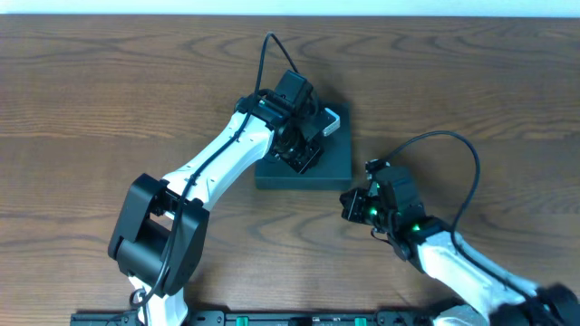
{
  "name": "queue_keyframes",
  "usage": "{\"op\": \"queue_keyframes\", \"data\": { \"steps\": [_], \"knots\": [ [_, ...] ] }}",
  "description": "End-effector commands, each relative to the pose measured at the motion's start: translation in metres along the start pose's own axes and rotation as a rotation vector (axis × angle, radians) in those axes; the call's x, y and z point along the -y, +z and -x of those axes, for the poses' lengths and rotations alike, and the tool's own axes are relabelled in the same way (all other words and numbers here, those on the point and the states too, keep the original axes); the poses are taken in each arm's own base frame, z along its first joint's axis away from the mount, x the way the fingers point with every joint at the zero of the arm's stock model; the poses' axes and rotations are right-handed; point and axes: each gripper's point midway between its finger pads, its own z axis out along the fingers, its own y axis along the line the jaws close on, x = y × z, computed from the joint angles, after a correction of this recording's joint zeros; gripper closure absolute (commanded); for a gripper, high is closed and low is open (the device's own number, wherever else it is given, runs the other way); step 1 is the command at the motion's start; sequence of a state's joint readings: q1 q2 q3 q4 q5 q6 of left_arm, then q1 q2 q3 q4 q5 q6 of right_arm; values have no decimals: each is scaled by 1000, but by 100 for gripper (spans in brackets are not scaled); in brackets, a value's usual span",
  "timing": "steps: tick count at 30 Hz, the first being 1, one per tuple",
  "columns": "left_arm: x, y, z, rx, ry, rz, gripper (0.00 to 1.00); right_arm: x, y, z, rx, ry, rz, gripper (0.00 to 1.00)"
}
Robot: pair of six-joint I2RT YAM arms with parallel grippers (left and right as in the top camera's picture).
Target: Pack container
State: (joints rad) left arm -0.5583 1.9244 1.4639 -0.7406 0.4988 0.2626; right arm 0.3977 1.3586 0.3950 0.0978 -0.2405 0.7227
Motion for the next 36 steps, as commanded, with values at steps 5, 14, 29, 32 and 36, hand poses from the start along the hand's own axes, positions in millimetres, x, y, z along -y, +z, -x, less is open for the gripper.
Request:
{"op": "queue_keyframes", "data": {
  "steps": [5, 14, 29, 32, 36],
  "knots": [
    [-4, 19, -19, -79, -29, -10, 94, 16, 5, 22, 135, 151, -86, 98],
    [-4, 19, -19, -80, -25, -10, 94, 8, 3, 37, 199, 166, -57, 98],
    [20, -90, 37, 166, 28, -1, 94, -23, -48, 38, 155, 5, 87, 98],
    [31, -134, 41, 261, 32, 37, 94, -36, -78, 59, 270, -70, 126, 97],
    [29, -193, 30, 363, -41, 156, 94, -61, -133, 101, 494, -234, 164, 52]
  ]
}}
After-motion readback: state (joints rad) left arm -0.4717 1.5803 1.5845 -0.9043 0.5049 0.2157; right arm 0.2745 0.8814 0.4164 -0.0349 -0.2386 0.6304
